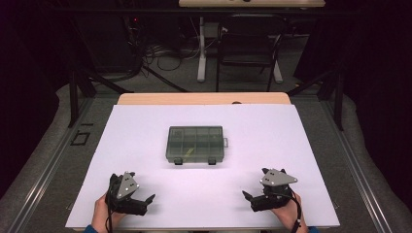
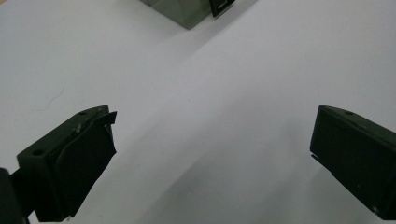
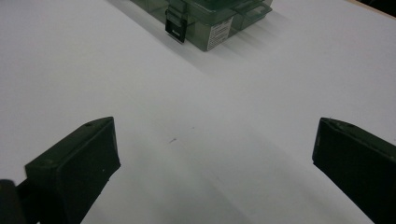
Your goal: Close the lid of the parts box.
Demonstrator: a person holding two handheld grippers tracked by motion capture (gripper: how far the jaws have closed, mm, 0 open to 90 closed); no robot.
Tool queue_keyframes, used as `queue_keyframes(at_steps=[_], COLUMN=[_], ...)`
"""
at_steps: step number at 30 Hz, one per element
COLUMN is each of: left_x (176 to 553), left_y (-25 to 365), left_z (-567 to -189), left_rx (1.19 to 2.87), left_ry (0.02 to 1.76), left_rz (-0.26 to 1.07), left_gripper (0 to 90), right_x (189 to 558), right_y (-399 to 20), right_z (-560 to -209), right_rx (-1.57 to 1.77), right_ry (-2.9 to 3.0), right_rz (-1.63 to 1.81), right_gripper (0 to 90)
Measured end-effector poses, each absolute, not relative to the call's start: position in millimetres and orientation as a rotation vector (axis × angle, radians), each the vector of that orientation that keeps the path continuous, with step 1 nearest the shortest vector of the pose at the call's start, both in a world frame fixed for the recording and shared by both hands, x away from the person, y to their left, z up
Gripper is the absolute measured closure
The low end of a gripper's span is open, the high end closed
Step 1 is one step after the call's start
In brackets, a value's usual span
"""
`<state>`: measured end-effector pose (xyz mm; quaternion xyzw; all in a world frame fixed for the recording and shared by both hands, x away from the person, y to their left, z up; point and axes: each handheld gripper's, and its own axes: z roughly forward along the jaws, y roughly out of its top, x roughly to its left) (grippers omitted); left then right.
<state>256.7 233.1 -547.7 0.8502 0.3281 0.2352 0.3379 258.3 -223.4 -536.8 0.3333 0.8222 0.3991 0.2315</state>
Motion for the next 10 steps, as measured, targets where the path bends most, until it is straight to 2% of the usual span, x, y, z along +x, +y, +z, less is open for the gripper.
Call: queue_keyframes(at_steps=[10], left_x=[256.6], left_y=[235.3], left_z=[-547.8], left_rx=[2.182], left_ry=[0.859], left_rz=[0.620], left_gripper=[0.0], right_x=[253.7], right_y=[-229.5], right_z=[-536.9], right_rx=[0.930], right_ry=[2.224], right_rz=[1.140], right_gripper=[0.0])
